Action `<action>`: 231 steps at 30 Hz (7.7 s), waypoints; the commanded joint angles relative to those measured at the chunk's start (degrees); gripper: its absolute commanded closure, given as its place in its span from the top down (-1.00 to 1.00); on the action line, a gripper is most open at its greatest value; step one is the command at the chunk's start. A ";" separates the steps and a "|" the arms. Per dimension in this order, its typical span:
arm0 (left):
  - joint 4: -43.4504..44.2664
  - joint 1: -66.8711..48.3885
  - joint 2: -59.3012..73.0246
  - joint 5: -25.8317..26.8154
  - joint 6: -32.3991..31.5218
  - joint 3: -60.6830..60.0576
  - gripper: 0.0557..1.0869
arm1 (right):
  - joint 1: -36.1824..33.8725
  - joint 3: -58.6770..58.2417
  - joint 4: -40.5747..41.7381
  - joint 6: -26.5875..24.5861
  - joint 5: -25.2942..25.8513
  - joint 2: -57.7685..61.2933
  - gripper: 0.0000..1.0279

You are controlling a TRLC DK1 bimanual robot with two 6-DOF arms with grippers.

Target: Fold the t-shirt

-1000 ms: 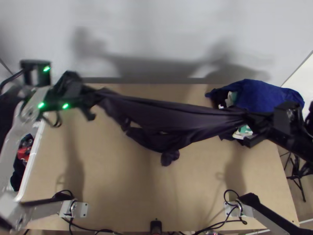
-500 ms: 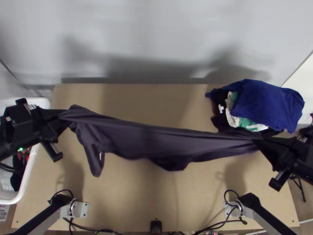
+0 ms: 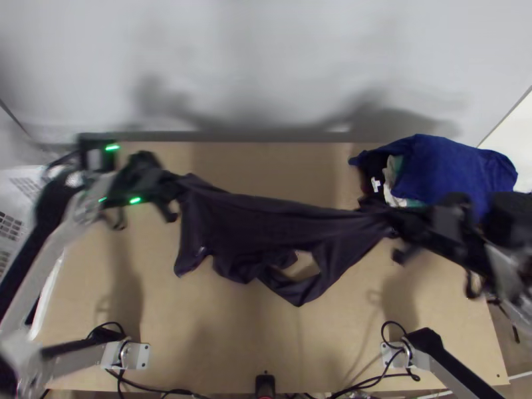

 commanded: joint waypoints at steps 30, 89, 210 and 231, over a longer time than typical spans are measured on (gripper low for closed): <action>-13.76 -4.80 1.94 -15.05 24.24 -24.23 0.90 | -1.74 -11.44 15.43 -0.43 3.68 16.48 -0.93; -12.26 13.74 -8.52 -0.02 15.98 -15.09 -0.66 | -1.83 -2.57 -2.67 0.72 -0.89 9.97 -0.93; 12.17 9.44 -24.52 -6.35 -21.20 20.24 -0.71 | 4.06 49.55 8.93 4.41 16.60 11.56 -0.94; 23.16 16.99 5.28 -7.05 -8.80 -9.82 -0.71 | 0.19 16.86 12.88 -1.39 14.05 39.77 -0.94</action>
